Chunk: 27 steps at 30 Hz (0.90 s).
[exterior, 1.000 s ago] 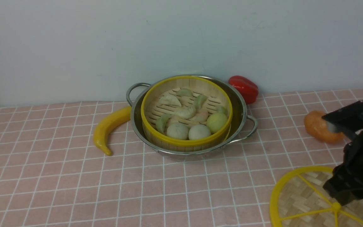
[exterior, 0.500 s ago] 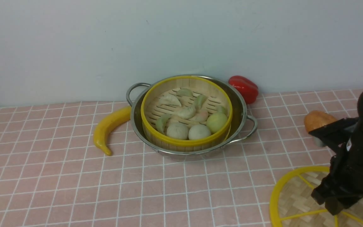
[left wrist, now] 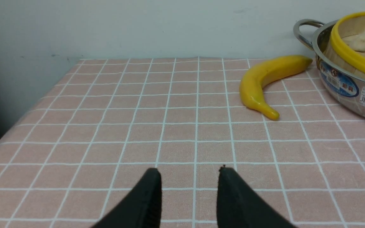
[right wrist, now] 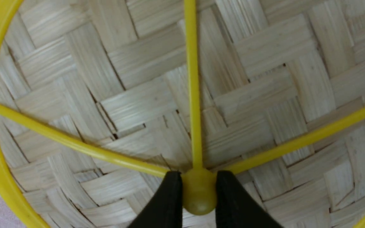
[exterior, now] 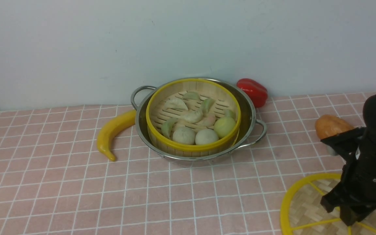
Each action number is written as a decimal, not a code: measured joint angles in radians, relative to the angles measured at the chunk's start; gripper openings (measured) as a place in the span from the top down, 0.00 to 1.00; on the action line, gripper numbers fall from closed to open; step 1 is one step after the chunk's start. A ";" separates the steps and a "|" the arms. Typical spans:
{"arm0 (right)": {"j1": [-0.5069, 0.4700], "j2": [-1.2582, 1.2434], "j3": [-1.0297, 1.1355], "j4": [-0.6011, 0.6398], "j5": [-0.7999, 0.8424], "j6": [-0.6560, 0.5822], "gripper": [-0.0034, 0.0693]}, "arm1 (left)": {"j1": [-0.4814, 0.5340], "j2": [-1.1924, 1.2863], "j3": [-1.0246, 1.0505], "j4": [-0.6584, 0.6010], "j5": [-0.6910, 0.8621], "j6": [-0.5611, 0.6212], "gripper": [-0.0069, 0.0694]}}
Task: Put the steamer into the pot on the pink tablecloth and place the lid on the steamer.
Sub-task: 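Move the gripper down to the bamboo steamer lid and grasp its center knob, then place the bamboo steamer lid onto the steamer basket in the pot with the right gripper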
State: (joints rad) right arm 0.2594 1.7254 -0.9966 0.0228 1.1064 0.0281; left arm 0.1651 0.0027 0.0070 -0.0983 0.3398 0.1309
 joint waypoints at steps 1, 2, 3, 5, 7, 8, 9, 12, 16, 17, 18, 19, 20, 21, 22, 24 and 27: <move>0.000 0.000 0.000 0.000 0.007 0.005 0.75 | 0.000 0.000 0.000 0.000 0.000 0.000 0.59; 0.000 0.000 0.000 0.000 0.012 0.006 0.75 | 0.000 0.000 0.000 0.000 0.000 0.000 0.59; 0.000 -0.001 0.000 0.000 0.017 0.008 0.75 | 0.000 0.000 0.000 0.000 0.000 0.000 0.59; 0.000 -0.009 0.001 0.000 0.016 0.009 0.75 | 0.000 0.000 0.000 0.000 0.000 0.000 0.59; 0.000 -0.055 -0.002 0.000 0.009 0.015 0.75 | 0.000 0.000 0.000 0.000 0.000 0.000 0.59; 0.000 -0.084 -0.009 0.001 0.010 0.017 0.75 | 0.000 0.000 0.000 0.000 0.000 0.000 0.59; 0.000 -0.089 -0.009 0.001 0.010 0.017 0.75 | 0.000 0.000 0.000 0.000 0.000 0.000 0.59; 0.000 -0.184 -0.070 0.007 0.036 0.020 0.75 | 0.000 0.000 0.000 0.000 0.000 0.000 0.59; 0.003 -0.230 -0.174 0.047 0.076 -0.021 0.75 | 0.000 0.000 0.000 0.000 0.000 0.000 0.59; 0.008 -0.231 -0.195 0.058 0.076 -0.041 0.75 | 0.000 0.000 0.000 0.000 0.000 0.000 0.59; 0.019 -0.228 -0.223 0.073 0.069 -0.074 0.75 | 0.000 0.000 0.000 0.000 0.000 0.000 0.59; 0.037 -0.220 -0.257 0.092 0.056 -0.100 0.75 | 0.000 0.000 0.000 0.000 0.000 0.000 0.59; 0.040 -0.215 -0.263 0.095 0.054 -0.110 0.75 | 0.000 0.000 0.000 0.000 0.000 0.000 0.59; 0.079 -0.187 -0.319 0.115 0.025 -0.142 0.75 | 0.000 0.000 0.000 0.000 0.000 0.000 0.59; 0.084 -0.182 -0.326 0.116 0.023 -0.146 0.75 | 0.000 0.000 0.000 0.000 0.000 0.000 0.59; 0.158 -0.083 -0.431 0.115 -0.007 -0.199 0.75 | 0.000 0.000 0.000 0.000 0.000 0.000 0.59; 0.219 0.019 -0.537 0.096 -0.016 -0.241 0.75 | 0.000 0.000 0.000 0.000 0.000 0.000 0.59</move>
State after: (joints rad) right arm 0.4783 1.7443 -1.5332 0.1191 1.0908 -0.2130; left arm 0.1651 0.0027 0.0070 -0.0983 0.3398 0.1309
